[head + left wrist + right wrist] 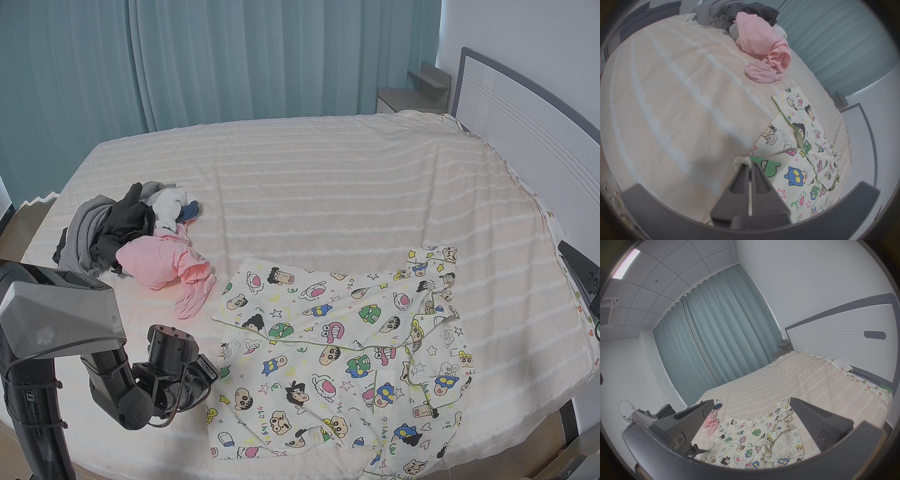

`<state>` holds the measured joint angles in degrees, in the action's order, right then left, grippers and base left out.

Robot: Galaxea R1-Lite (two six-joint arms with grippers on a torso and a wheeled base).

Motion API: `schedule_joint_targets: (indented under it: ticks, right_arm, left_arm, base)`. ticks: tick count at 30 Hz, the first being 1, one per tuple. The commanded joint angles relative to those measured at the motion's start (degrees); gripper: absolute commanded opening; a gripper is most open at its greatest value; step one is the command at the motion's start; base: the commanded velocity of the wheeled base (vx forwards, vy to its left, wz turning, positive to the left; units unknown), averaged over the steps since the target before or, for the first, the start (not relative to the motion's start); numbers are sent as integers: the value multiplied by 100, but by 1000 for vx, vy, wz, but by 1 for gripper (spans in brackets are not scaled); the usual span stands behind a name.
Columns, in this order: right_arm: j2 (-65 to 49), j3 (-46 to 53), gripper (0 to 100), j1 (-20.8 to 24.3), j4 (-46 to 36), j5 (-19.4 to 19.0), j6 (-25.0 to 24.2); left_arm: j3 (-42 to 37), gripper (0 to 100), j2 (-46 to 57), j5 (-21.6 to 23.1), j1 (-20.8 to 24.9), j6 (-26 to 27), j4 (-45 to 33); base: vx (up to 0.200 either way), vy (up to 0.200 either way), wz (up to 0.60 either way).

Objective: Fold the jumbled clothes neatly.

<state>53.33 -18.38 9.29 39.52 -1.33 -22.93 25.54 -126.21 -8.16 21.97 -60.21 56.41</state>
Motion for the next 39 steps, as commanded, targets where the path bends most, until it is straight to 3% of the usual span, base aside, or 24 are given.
schedule_joint_targets:
  ticks: [1, 15, 29, 30, 39]
  right_arm:
    - [37, 19, 100, -6, 3, -87, -10]
    - [37, 28, 100, -15, 3, -96, -10]
    - [46, 54, 100, -6, -6, -140, -18]
    - [46, 54, 100, -15, -6, -140, -10]
    - [63, 72, 100, -6, -6, -148, -18]
  left_arm:
    - [12, 0, 167, -99, -35, 238, 160]
    - [74, 0, 369, -468, -131, 1407, 459]
    - [513, 0, -158, -459, -184, 1767, 468]
    - [531, 100, -194, -476, -184, 1767, 477]
    - [65, 100, 263, -670, -298, 1706, 512]
  base:
    - [0, 0, 0]
    - [0, 0, 0]
    - [0, 0, 0]
    - [0, 0, 0]
    - [0, 0, 0]
